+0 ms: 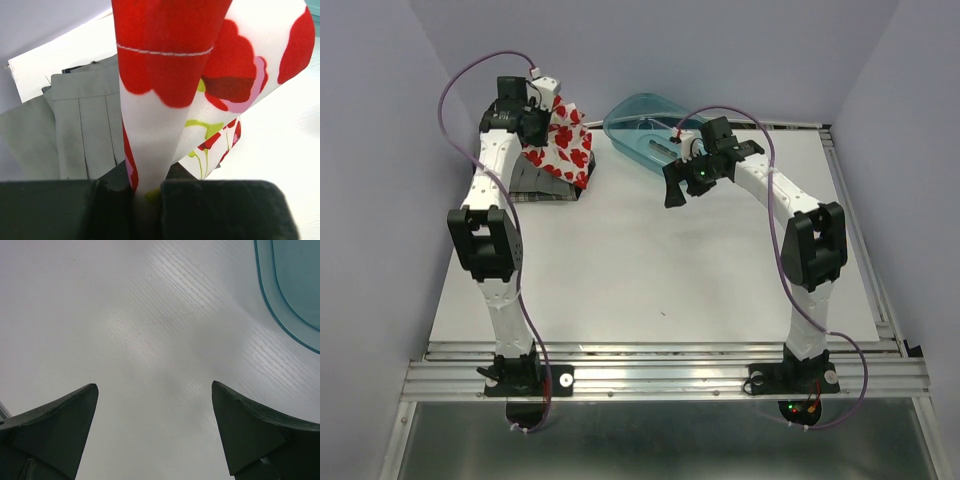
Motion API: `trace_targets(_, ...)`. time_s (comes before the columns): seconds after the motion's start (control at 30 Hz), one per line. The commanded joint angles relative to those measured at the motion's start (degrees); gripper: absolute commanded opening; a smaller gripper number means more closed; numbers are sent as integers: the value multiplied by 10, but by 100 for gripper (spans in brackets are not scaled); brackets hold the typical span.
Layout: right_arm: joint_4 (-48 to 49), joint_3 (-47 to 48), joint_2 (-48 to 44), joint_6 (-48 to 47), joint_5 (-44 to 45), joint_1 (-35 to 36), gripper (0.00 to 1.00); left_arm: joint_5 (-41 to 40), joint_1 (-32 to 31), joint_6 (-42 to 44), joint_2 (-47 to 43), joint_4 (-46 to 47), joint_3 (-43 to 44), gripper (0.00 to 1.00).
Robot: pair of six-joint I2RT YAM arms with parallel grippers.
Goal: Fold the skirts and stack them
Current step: Neatly place the folded skirt to the corner
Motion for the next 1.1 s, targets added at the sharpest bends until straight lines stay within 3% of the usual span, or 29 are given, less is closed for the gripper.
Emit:
trace_targets(0.0,18,-3,-15,-3,-9,3,100,36,8,-8,-23,22,33,0)
trace_targets(0.33,17,-9,-17,-10,5,3,100,40,81,4,38,6,82,0)
trace_targets(0.7,17,27,3,-36,54,3,100,24,96,29,124,39,75,0)
trace_targets(0.8,15,22,1,-40,59,3,100,7,100,30,131,62,69,7)
trace_targets(0.93,16,23,0,-49,70,3,100,-22,105,31,132,86,70,35)
trace_targets(1.07,20,35,-1,-61,82,3,100,-39,111,42,121,84,86,50)
